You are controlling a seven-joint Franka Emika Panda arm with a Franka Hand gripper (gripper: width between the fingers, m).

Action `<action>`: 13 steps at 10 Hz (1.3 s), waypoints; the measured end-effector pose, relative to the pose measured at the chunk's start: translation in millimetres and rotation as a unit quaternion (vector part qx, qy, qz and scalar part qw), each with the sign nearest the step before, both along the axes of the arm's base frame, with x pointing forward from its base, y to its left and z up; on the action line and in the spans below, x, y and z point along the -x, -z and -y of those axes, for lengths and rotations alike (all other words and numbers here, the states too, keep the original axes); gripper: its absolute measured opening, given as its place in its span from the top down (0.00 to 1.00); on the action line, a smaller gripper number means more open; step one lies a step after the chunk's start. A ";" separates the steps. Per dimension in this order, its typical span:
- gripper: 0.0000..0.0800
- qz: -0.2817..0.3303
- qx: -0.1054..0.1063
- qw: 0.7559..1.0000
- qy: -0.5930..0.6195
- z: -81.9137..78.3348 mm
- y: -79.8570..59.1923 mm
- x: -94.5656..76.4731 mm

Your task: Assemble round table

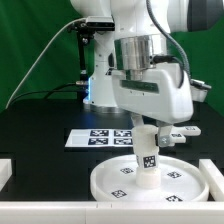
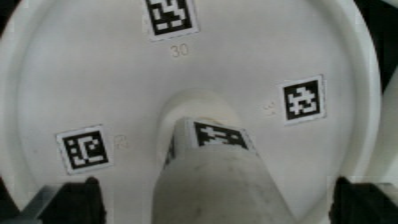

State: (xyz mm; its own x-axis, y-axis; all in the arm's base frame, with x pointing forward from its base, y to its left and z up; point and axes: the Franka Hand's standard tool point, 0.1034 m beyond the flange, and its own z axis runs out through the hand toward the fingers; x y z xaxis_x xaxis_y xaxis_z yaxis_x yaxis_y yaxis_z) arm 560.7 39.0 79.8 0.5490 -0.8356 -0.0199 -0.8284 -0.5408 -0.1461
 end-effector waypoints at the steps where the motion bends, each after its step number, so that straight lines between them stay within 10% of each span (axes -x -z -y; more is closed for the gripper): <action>1: 0.19 0.005 0.008 0.997 -0.071 2.4 2.1 1.6; 5: 0.19 0.015 0.027 0.976 -0.215 2.3 1.4 0.9; 8: 0.19 0.027 0.062 0.885 -0.461 1.9 -4.6 -10.7; 9: 0.19 0.027 0.062 0.885 -0.461 2.3 -4.4 -10.7; 11: 0.50 0.027 0.062 0.890 -0.450 2.3 -4.4 -10.7; 13: 0.50 0.021 0.055 0.922 -0.382 3.8 -4.3 -10.9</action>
Offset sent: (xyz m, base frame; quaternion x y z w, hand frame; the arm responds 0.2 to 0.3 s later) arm 0.0000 0.0000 0.0000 0.0000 0.0000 -0.1938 0.9810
